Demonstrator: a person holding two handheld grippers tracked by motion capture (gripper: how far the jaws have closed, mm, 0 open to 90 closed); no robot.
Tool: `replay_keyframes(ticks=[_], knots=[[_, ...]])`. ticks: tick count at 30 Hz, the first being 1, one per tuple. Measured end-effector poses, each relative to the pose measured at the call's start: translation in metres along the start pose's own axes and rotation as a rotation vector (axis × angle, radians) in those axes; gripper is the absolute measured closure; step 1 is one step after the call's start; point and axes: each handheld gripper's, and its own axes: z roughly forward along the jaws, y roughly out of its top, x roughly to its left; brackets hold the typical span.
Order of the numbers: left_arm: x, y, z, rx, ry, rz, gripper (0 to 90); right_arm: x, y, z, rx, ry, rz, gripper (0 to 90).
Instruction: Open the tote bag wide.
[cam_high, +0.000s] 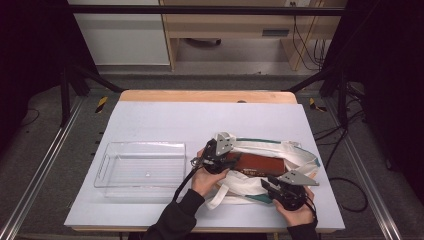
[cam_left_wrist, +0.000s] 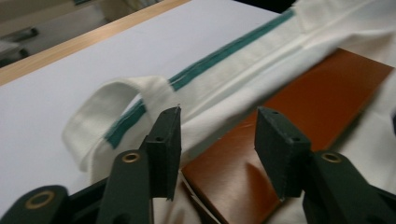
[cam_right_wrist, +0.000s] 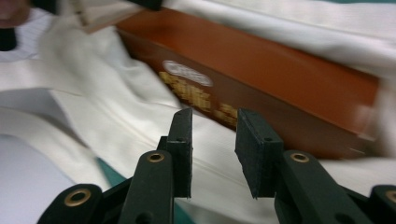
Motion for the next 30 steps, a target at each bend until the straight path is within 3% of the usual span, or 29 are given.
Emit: replay_keyframes(ticks=[3, 7, 9, 12, 17, 20, 24, 30], knots=[[-0.002, -0.001, 0.0, 0.02, -0.04, 0.032, 43.3, -0.008, -0.001, -0.007, 0.0, -0.041, 0.013, 67.3], [-0.001, -0.003, 0.005, 0.049, -0.074, 0.039, 34.3, -0.019, -0.004, -0.012, 0.023, -0.134, 0.016, 65.3], [0.0, -0.004, 0.008, 0.056, -0.099, 0.032, 31.1, -0.023, -0.007, -0.011, 0.046, -0.132, 0.033, 66.1], [-0.001, -0.005, 0.01, 0.059, -0.096, 0.054, 26.5, -0.026, -0.01, -0.008, 0.069, -0.117, 0.049, 67.4], [-0.005, -0.008, 0.015, 0.087, -0.074, 0.136, 18.0, -0.029, -0.013, -0.003, 0.094, -0.111, 0.03, 69.7], [-0.003, -0.008, 0.017, 0.086, -0.082, 0.125, 17.1, -0.032, -0.015, -0.001, 0.104, -0.111, 0.037, 70.4], [0.001, -0.01, 0.019, 0.085, -0.109, 0.082, 15.1, -0.031, -0.015, 0.0, 0.101, -0.114, 0.035, 70.8], [-0.004, -0.012, 0.022, 0.115, -0.085, 0.148, 13.6, -0.031, -0.016, 0.0, 0.09, -0.106, 0.034, 71.0]])
